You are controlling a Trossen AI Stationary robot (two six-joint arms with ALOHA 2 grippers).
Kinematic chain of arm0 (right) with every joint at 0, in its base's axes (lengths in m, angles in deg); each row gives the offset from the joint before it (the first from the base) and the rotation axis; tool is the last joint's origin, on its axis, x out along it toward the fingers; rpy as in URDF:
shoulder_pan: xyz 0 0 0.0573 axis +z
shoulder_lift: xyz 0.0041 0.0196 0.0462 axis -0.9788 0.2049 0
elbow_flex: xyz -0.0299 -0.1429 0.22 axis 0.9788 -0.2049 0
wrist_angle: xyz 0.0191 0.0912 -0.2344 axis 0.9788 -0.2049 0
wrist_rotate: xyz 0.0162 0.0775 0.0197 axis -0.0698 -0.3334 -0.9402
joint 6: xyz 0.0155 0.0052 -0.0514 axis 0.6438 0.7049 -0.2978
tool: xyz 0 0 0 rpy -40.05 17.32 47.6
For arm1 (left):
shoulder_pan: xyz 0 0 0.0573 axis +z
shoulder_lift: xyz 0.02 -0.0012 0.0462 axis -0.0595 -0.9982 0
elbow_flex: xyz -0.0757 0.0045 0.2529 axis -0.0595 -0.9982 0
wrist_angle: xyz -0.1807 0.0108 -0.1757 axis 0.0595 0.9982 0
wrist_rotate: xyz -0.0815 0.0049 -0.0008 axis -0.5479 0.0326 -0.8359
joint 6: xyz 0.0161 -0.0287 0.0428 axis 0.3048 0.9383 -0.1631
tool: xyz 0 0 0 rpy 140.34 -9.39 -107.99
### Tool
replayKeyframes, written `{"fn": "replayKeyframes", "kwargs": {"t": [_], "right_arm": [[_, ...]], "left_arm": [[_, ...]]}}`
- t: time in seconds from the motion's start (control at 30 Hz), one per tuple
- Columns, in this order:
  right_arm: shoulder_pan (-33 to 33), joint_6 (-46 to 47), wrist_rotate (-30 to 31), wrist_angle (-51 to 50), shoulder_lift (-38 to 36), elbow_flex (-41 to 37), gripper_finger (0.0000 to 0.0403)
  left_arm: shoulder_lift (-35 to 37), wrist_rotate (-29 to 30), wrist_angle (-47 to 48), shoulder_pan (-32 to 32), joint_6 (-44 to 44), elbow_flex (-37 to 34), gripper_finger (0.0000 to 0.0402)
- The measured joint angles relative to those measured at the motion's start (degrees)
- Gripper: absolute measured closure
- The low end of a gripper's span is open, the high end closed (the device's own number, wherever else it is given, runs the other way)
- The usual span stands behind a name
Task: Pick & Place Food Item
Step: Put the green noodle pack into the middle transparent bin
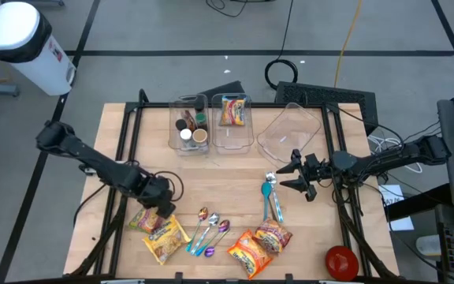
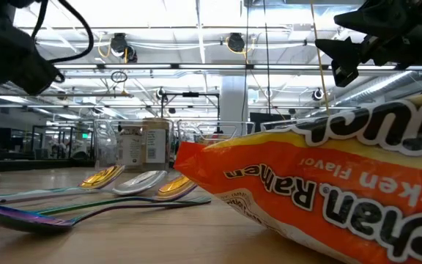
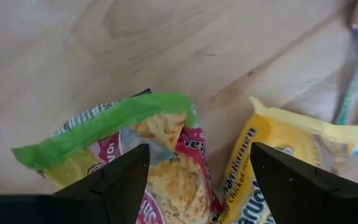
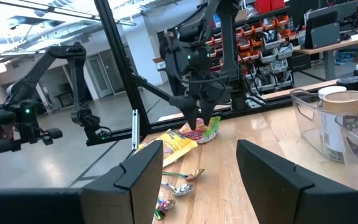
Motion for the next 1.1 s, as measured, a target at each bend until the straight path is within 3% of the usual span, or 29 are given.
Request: {"fn": "replayKeyframes", "kwargs": {"t": [0.37, 0.47, 0.83, 1.03, 1.1], "right_arm": [[0.0, 0.0, 0.0, 0.0, 0.0, 0.0, 0.0206], [0.0, 0.0, 0.02, 0.0, 0.0, 0.0, 0.0206], [-0.02, 0.01, 0.24, 0.02, 0.0, 0.0, 0.0206], [0.0, 0.0, 0.26, 0.0, 0.0, 0.0, 0.0206], [-0.02, 0.0, 0.26, 0.0, 0.0, 0.0, 0.0206]], "left_arm": [[-6.0, -0.69, 0.3, -0.52, -2.7, 0.15, 0.0118], [-6.05, -0.12, -0.52, -0.42, -3.74, 0.1, 0.0136], [-6.11, 8.77, -3.45, 1.4, -6.3, 0.0, 0.0309], [-6.27, 15.19, -9.38, 4.51, -15.34, -0.13, 0.0388], [-6.27, 17.56, -13.78, 6.13, -19.64, -0.13, 0.0395]]}}
